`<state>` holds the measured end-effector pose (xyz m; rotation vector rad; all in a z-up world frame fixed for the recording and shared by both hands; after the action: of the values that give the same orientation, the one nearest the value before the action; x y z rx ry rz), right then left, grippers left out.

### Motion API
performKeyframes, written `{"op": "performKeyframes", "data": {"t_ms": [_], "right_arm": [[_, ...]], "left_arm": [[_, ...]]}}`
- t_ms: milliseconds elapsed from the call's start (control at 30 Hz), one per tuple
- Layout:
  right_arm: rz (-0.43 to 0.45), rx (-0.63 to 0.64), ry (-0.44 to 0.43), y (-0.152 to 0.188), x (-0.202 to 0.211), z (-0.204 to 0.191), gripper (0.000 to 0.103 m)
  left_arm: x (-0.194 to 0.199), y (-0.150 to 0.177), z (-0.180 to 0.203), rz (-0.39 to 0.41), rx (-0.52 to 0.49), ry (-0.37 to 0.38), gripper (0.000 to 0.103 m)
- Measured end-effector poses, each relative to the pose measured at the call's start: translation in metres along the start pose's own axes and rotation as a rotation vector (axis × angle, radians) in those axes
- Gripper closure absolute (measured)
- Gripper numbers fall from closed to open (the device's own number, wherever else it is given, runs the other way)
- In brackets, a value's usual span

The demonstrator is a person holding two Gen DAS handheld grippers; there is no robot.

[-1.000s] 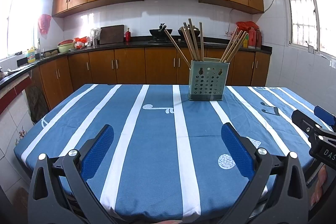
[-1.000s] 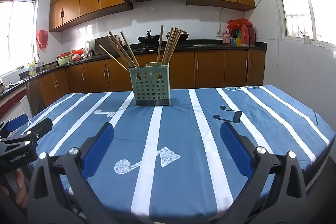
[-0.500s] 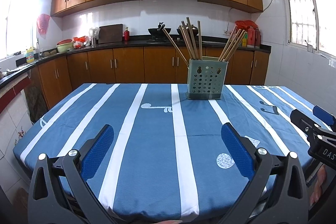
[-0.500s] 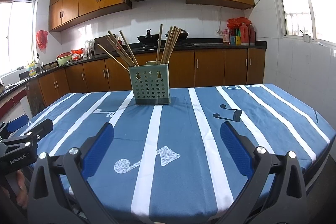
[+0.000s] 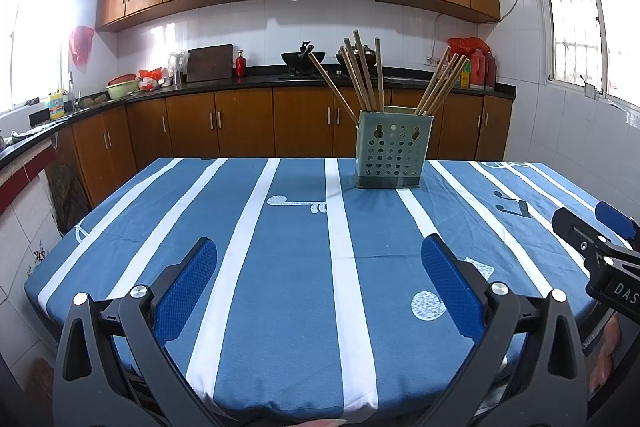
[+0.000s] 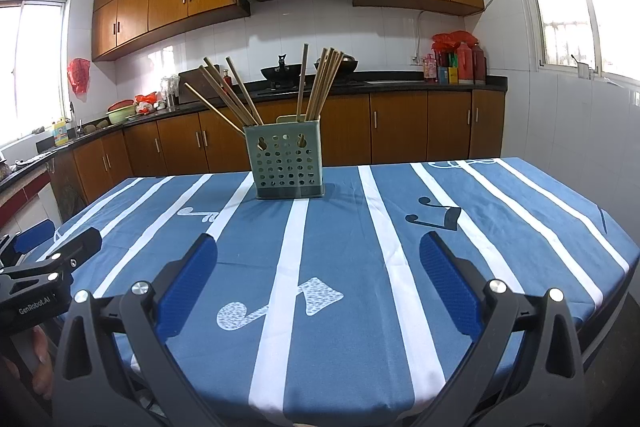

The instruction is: Organize utensils

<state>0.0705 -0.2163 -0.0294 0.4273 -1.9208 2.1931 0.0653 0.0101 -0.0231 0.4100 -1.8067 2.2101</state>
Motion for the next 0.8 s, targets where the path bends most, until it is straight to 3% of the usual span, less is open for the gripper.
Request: {"op": "performKeyframes", "data": {"t_ms": [800], "right_arm": [[-0.003,-0.006,0.001,0.0033,-0.0004,-0.0022,0.004]], "left_arm": [[0.0004,-0.0012,0.0004,-0.001,0.0,-0.001,0.002]]}}
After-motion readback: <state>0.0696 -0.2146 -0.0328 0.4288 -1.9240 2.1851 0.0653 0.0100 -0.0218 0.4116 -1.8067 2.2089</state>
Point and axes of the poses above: each gripper's, at about its wrist camera, not at the fingertips, and x roughly against the way its jaws point, z to its right, y to its underside, the point moved 7 cm from there along -x, roughly the way its jaws point, and after that the axes turned 12 degrees about x, right-handed, at the moved point
